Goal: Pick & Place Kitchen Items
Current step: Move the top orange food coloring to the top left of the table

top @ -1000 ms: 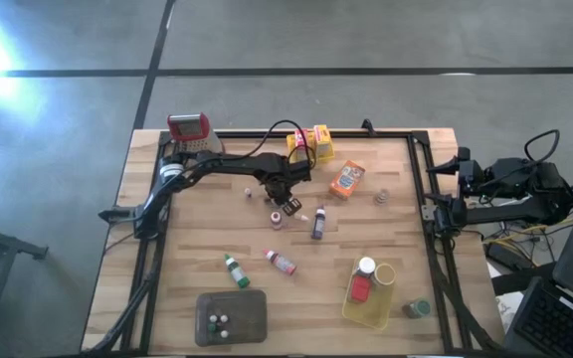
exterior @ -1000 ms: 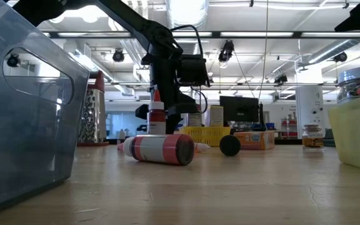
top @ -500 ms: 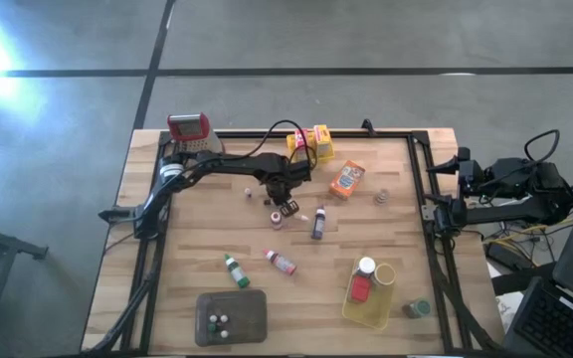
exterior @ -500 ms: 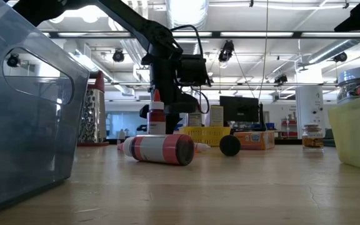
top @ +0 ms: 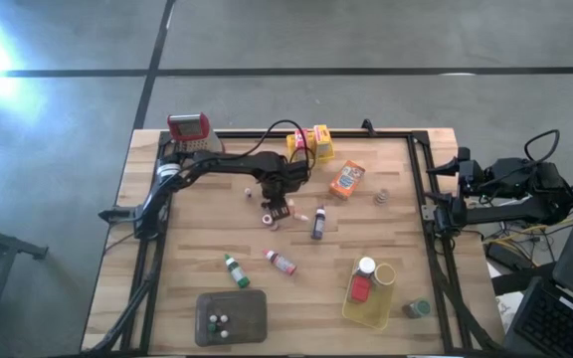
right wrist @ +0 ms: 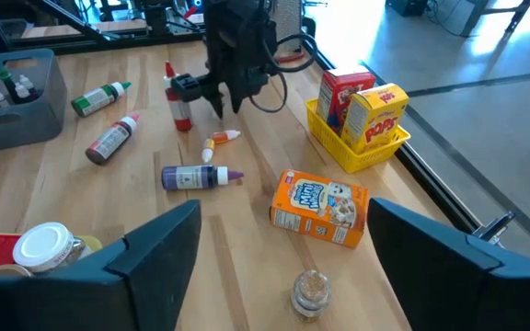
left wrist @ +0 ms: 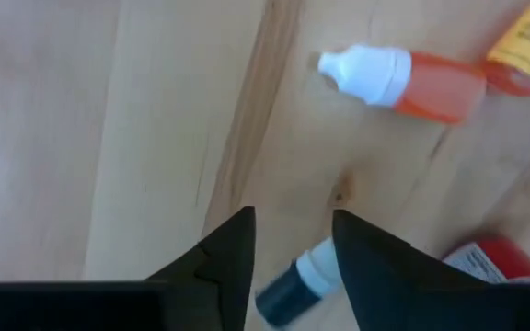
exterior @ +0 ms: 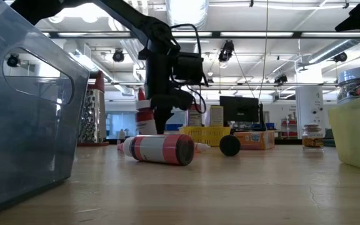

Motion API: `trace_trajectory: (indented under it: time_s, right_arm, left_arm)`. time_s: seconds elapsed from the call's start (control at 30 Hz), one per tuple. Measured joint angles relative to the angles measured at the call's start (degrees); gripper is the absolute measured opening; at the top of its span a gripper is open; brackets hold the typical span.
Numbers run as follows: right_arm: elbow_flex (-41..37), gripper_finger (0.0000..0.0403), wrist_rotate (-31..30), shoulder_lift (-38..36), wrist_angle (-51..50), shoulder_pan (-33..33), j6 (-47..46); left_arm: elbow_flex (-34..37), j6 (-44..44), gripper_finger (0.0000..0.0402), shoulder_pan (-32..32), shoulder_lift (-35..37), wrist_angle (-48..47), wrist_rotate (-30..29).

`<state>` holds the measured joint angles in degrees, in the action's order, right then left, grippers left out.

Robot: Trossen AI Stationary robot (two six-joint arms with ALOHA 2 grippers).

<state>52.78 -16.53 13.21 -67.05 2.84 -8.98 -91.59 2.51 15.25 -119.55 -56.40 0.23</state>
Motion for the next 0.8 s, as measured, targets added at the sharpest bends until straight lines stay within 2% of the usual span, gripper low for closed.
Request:
trace_trajectory:
  time_s: [0.47, 0.63, 0.8]
  right_arm:
    - [0.0, 0.0259, 0.0, 0.0, 0.0, 0.0, 0.0]
    - [0.0, 0.0244, 0.0, 0.0, 0.0, 0.0, 0.0]
    - [0.0, 0.0231, 0.0, 0.0, 0.0, 0.0, 0.0]
  left_arm:
    - [-2.2, 0.8, 0.0165, 0.0, 2.4, 3.8, 0.0]
    - [-2.3, 17.9, 0.0165, 0.0, 2.4, 10.1, 0.3]
    - [-2.3, 29.5, 0.0165, 0.0, 2.4, 9.8, 0.7]
